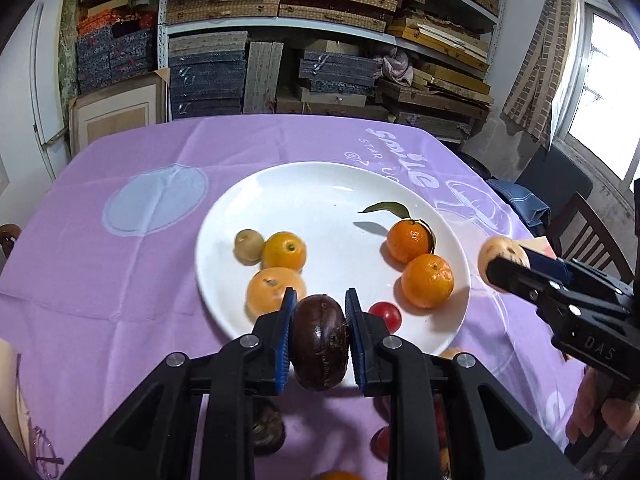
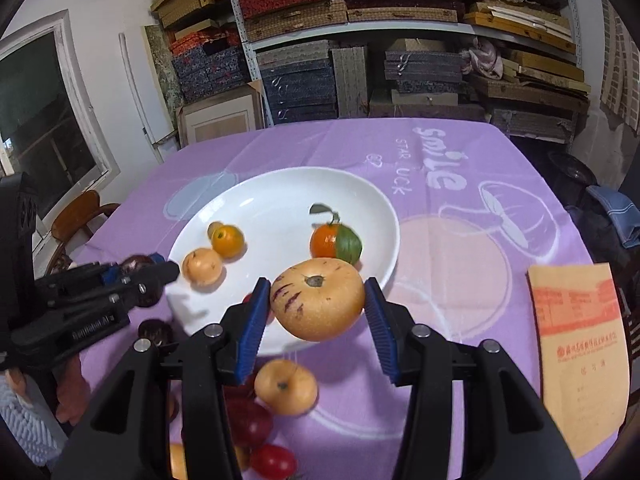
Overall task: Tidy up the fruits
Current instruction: 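Lower both held fruits onto the white plate and open both tools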
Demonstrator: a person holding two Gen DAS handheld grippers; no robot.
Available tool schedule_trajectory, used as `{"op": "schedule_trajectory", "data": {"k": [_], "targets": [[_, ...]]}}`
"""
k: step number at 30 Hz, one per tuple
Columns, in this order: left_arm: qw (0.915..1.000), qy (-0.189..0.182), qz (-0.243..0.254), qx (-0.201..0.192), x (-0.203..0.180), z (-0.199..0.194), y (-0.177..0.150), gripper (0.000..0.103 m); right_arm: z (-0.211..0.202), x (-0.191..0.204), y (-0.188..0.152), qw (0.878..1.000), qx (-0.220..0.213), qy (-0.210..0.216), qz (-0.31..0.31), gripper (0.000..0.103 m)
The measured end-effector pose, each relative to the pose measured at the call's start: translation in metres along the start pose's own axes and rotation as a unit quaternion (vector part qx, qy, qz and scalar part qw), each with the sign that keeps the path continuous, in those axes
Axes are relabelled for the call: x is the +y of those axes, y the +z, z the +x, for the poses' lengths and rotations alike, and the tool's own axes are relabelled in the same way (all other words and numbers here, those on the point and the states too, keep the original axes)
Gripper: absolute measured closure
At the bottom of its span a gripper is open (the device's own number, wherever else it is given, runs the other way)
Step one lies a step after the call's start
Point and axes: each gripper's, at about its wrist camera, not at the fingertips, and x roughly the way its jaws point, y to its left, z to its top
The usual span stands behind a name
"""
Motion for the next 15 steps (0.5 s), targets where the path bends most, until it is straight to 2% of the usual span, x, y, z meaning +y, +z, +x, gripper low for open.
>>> {"op": "schedule_trajectory", "data": {"k": [6,11,15], "targets": [[0.9997,-0.002,0.016,0.02,-0.022,0.035,0.001,0.078,0.067,-0.007,0.056,0.999,0.038,-0.009,0.015,0.056],[0.999,0.009,0.012,0.042,-0.016,0.052,-0.001,0.078,0.119,0.001,0.065,0.996,0.086,-0.012,0.005,0.056],[0.9991,0.009,0.004,0.041,-0.008,0.052,0.003,0.078,0.137,0.002,0.064,0.994,0.105,-0.014,0.0,0.056]]}}
